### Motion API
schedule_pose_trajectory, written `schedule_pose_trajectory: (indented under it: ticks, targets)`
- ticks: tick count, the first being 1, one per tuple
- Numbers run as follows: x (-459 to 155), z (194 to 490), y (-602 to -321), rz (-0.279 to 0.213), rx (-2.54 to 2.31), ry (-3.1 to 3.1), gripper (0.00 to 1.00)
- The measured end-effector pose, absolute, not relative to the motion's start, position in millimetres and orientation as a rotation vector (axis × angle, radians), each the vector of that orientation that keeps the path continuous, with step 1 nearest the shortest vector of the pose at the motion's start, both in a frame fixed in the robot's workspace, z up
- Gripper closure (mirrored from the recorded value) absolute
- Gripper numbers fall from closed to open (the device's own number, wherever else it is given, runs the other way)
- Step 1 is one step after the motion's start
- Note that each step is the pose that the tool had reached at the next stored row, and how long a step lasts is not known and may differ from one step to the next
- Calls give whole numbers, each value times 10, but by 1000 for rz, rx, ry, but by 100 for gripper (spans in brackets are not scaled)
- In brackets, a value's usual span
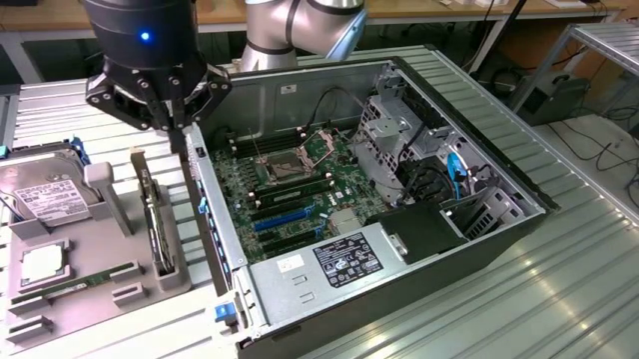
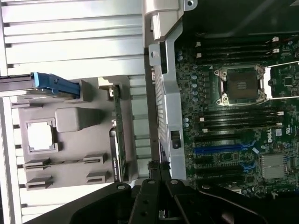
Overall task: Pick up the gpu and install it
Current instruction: 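Reach for the gpu, then pick up the gpu and move the gpu toward the slot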
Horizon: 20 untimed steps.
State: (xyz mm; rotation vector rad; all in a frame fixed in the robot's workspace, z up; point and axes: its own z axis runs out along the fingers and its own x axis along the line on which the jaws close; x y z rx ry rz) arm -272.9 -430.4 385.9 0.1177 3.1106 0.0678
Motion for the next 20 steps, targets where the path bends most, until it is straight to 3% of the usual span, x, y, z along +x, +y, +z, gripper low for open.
schedule_pose_trajectory:
  ticks: [9, 20]
  targets:
    - [-3106, 3705, -4382, 68, 118, 3111, 89]
    - [-3113, 3704, -4383, 68, 115, 3111, 89]
